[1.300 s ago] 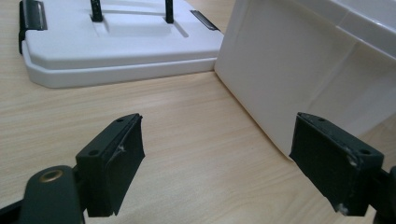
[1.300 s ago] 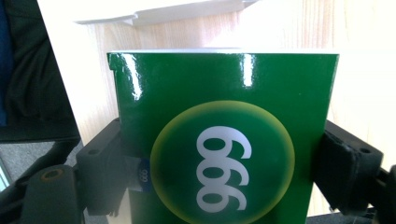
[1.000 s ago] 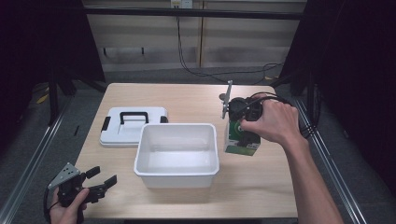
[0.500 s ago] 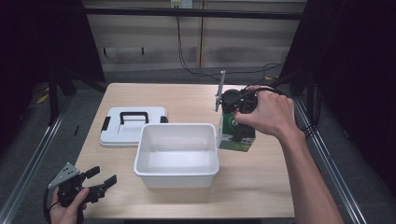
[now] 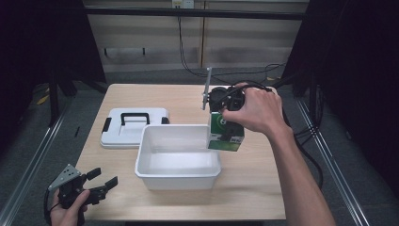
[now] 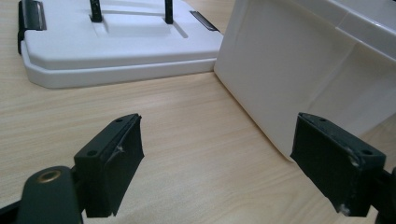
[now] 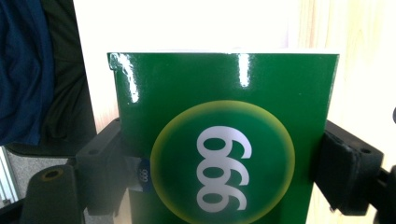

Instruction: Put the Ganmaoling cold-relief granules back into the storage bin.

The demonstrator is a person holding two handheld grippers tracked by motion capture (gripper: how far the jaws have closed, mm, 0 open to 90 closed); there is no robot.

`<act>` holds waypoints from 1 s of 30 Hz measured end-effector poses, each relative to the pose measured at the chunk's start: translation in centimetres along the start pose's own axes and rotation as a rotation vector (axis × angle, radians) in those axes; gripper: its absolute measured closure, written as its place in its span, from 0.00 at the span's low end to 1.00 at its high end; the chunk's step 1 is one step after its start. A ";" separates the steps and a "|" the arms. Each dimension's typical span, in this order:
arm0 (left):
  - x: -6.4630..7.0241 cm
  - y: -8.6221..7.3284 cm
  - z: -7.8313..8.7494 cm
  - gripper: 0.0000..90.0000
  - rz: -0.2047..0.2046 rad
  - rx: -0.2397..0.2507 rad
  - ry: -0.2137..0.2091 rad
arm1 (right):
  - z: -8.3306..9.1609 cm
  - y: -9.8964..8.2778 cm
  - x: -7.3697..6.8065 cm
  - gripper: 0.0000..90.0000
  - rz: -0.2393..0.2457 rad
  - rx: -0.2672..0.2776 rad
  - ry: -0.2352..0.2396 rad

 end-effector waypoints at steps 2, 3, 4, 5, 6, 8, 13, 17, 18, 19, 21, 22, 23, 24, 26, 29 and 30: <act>0.0 -0.1 0.0 0.18 0.002 -0.004 -0.004 | 0.0 0.4 0.1 0.18 0.013 -0.002 -0.006; 0.0 -0.1 0.0 0.18 0.003 -0.005 -0.003 | -0.1 0.7 0.0 0.18 0.015 0.004 0.000; 0.0 -0.1 -0.1 0.18 0.003 -0.005 -0.002 | -0.2 0.8 0.0 0.18 0.017 0.003 0.003; 0.0 0.0 -0.1 0.18 0.000 -0.003 -0.002 | -0.3 1.0 0.0 0.18 0.022 -0.002 0.002; 0.0 0.0 -0.1 0.18 0.000 -0.003 -0.002 | -0.4 1.1 -0.1 0.18 0.021 -0.005 0.006; 0.1 -0.1 -0.1 0.18 0.003 -0.005 -0.005 | -0.7 1.4 0.0 0.18 0.043 -0.009 0.013; 0.0 0.0 0.0 0.18 0.003 -0.002 -0.002 | -1.4 2.4 -0.2 0.18 0.060 -0.013 0.027; -0.1 0.0 0.0 0.18 -0.007 -0.002 0.001 | -1.8 3.1 -0.4 0.18 0.063 -0.021 0.034; 0.0 0.0 0.0 0.18 0.002 -0.002 -0.003 | -1.9 3.3 -0.4 0.18 0.069 -0.022 0.037; 0.0 0.0 0.0 0.18 0.001 -0.003 -0.004 | -2.1 3.5 -0.4 0.18 0.072 -0.021 0.039; 0.0 0.0 -0.1 0.18 0.004 -0.002 -0.004 | -2.4 3.6 -0.4 0.18 0.077 -0.036 0.041; 0.1 0.0 -0.1 0.18 0.003 -0.003 -0.006 | -2.6 3.8 -0.4 0.18 0.074 -0.041 0.039; 0.1 0.0 -0.2 0.18 0.004 -0.003 -0.008 | -2.8 3.9 -0.4 0.18 0.072 -0.039 0.040; 0.1 0.0 -0.2 0.18 0.000 -0.007 -0.010 | -2.8 4.0 -0.3 0.18 0.086 -0.044 0.039; 0.1 0.0 -0.2 0.18 -0.001 -0.007 -0.008 | -3.2 4.4 -0.3 0.18 0.079 -0.030 0.039; 0.1 0.0 -0.3 0.18 0.003 -0.009 -0.008 | -3.5 4.7 -0.3 0.18 0.092 -0.043 0.044; 0.1 0.0 -0.3 0.18 0.005 -0.008 -0.009 | -3.6 4.7 -0.3 0.18 0.093 -0.042 0.041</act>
Point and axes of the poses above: each handheld gripper's, and its own axes: z roughly backward along the jaws, y roughly out of its top, x roughly to its right, the point moved 10 cm from there along -z, roughly forward along the jaws, and after that the axes turned 5 degrees about x, right-handed, at the moved point
